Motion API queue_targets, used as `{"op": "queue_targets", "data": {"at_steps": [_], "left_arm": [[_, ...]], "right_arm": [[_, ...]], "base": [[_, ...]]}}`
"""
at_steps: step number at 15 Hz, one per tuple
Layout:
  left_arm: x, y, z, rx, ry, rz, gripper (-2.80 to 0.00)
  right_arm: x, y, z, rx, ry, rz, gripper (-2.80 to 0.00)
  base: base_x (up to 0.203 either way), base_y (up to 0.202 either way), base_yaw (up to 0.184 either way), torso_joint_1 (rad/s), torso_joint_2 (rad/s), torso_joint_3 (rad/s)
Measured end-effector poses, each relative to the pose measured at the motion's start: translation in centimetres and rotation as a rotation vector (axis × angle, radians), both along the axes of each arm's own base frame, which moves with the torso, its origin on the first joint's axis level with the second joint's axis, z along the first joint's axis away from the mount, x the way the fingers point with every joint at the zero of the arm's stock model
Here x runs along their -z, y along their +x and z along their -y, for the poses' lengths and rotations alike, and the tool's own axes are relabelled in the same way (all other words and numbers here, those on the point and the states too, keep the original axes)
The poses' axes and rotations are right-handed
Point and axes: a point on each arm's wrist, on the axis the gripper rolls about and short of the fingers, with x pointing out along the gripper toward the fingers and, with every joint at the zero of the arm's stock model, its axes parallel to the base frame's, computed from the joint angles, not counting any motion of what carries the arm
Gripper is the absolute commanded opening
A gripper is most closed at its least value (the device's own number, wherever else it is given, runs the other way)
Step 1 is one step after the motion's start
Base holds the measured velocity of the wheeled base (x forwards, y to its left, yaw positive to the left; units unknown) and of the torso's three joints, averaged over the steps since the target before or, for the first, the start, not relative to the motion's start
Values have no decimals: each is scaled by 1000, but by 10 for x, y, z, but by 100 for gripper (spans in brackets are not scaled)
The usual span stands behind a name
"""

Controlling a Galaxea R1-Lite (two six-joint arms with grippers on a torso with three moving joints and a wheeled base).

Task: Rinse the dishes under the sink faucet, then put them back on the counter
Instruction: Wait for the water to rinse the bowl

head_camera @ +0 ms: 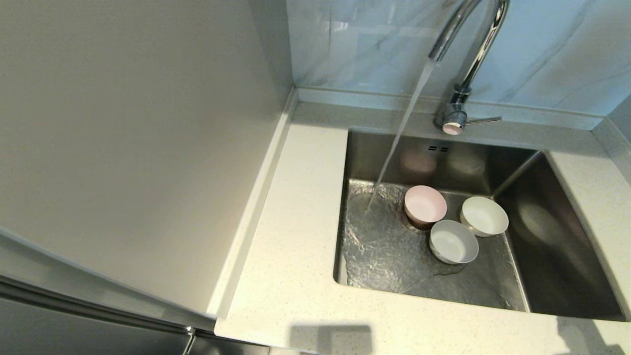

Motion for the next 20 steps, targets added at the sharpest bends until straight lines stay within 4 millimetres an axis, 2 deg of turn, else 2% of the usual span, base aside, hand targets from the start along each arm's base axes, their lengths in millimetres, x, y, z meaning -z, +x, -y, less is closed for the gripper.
{"op": "queue_targets", "data": {"at_steps": [3,6,8,12,15,18,20], "left_arm": [[0,0,0,0,-1,0,-280],[0,0,0,0,0,0,-280],[0,0,0,0,-1,0,-280],[0,0,0,0,-1,0,-280],[0,0,0,0,-1,0,-280],[0,0,0,0,-1,0,-280],[0,0,0,0,0,0,-280]], "right_arm": [[-48,38,-1,-30,55,-36,-280],[-73,64,-1,-34,76,-160,-280],[-78,81,-1,-27,96,-225,-280],[-96,131,-2,-49,84,-136,-280],[-99,181,-5,-82,14,-42,-280],[-88,241,-7,-96,-37,63,-280],[-81,271,-8,-89,-55,110,-280]], "base": [[0,0,0,0,0,0],[0,0,0,0,0,0],[0,0,0,0,0,0],[0,0,0,0,0,0],[0,0,0,0,0,0],[0,0,0,0,0,0],[0,0,0,0,0,0]]}}
